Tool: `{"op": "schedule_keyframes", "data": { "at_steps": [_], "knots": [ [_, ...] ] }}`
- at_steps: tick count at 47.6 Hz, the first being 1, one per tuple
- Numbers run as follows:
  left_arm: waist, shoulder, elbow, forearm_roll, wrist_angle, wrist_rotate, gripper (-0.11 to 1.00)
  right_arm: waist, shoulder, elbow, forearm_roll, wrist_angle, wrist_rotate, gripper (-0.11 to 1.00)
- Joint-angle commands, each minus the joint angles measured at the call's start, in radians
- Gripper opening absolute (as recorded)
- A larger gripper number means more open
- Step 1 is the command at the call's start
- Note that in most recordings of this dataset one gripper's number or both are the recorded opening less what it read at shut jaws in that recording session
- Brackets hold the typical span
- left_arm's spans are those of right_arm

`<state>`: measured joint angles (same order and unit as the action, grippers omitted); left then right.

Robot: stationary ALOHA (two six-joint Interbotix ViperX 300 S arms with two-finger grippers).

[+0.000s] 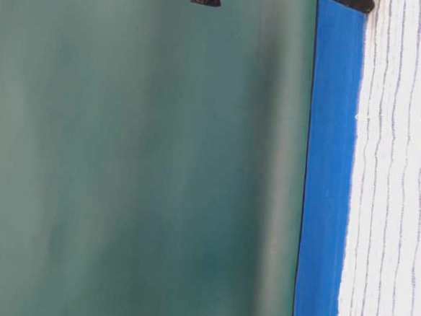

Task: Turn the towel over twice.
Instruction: 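Lift the far corners with both grippers and pull them back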

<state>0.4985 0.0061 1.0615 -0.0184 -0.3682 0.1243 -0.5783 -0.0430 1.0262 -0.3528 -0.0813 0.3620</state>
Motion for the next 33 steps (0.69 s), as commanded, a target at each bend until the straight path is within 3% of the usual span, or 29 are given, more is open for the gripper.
{"op": "schedule_keyframes", "data": {
  "at_steps": [1, 22, 33],
  "knots": [
    [0.009, -0.046, -0.025, -0.002, 0.0, 0.002, 0.02, -0.014, -0.026, -0.014, -0.002, 0.002, -0.003, 0.05],
    [0.124, -0.175, -0.124, -0.002, 0.095, 0.026, 0.02, -0.164, -0.137, -0.081, -0.003, 0.025, -0.081, 0.05],
    [0.175, -0.19, -0.193, 0.0, 0.097, 0.092, 0.02, -0.218, -0.152, -0.178, -0.003, 0.075, -0.141, 0.05]
  ]
}}
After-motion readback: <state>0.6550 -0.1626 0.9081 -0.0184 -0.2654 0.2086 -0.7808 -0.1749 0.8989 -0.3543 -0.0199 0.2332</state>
